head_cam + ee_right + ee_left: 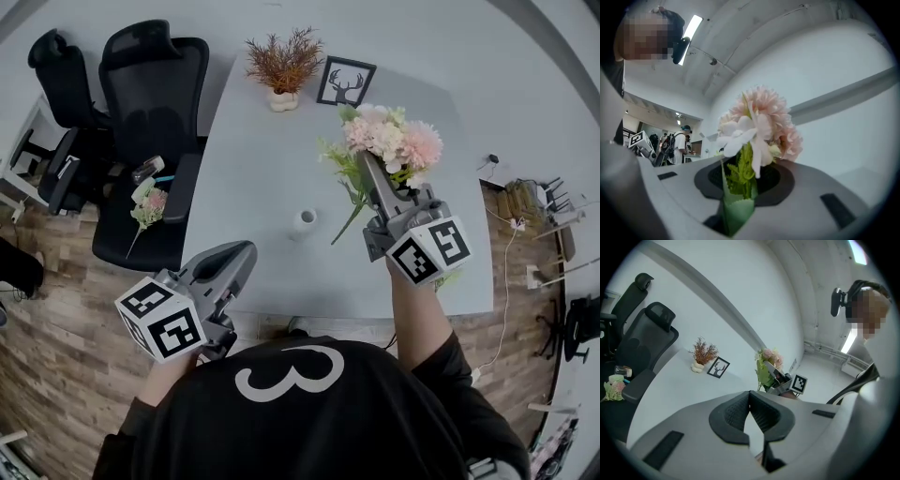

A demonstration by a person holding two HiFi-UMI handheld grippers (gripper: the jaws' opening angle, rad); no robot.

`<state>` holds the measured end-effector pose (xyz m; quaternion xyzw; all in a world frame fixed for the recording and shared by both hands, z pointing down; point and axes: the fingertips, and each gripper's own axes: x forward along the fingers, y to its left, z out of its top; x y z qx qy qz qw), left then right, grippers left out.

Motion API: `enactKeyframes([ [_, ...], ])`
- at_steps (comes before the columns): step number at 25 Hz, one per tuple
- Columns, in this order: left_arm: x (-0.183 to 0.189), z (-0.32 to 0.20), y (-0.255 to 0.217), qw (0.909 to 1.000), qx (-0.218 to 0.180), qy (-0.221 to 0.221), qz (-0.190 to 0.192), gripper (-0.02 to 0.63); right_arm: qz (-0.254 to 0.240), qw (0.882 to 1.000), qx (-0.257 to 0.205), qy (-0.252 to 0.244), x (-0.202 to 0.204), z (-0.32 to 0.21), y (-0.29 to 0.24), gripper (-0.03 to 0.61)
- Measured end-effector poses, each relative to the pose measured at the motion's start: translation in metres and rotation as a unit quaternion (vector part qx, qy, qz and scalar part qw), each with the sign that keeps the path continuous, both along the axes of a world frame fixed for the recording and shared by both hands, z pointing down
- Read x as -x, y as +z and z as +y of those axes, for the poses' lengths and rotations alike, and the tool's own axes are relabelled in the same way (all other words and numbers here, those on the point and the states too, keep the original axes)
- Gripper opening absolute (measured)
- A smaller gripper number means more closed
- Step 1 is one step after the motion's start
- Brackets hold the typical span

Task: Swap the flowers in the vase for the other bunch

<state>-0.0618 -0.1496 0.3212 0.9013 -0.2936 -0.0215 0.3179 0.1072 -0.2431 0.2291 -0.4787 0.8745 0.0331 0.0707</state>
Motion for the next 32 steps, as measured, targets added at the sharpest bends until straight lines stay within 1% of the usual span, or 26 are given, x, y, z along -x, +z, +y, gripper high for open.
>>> enactKeyframes([
  [3, 0.011, 0.003, 0.000, 0.9998, 0.003, -0.018, 0.003, 0.012, -0.005, 0.999, -0.028, -0.032, 0.019, 0.003, -0.013, 0.107],
  [5, 0.017, 0.004, 0.001, 0.9996, 0.004, -0.029, 0.004, 0.012, -0.002, 0.998, -0.047, -0.045, 0.029, 0.004, -0.019, 0.107],
  [10, 0.024, 0.005, 0.005, 0.9988, 0.008, -0.048, 0.003, 0.012, 0.004, 0.995, -0.084, -0.059, 0.044, 0.003, -0.023, 0.104],
  [16, 0.029, 0.004, 0.012, 0.9978, 0.016, -0.063, -0.005, 0.011, 0.020, 0.991, -0.109, -0.072, 0.058, -0.005, -0.019, 0.103],
  [19, 0.034, 0.004, 0.017, 0.9969, 0.027, -0.073, -0.010, 0.012, 0.035, 0.989, -0.120, -0.079, 0.067, -0.008, -0.009, 0.103],
  [23, 0.042, -0.001, 0.026, 0.9952, 0.040, -0.089, -0.013, 0.012, 0.063, 0.987, -0.121, -0.086, 0.081, -0.012, 0.014, 0.103],
  [28, 0.041, -0.009, 0.033, 0.9938, 0.053, -0.097, -0.010, 0.012, 0.061, 0.990, -0.093, -0.092, 0.082, -0.023, 0.040, 0.103],
  [32, 0.039, -0.014, 0.035, 0.9938, 0.051, -0.097, -0.016, 0.012, 0.076, 0.989, -0.081, -0.093, 0.083, -0.029, 0.060, 0.104],
])
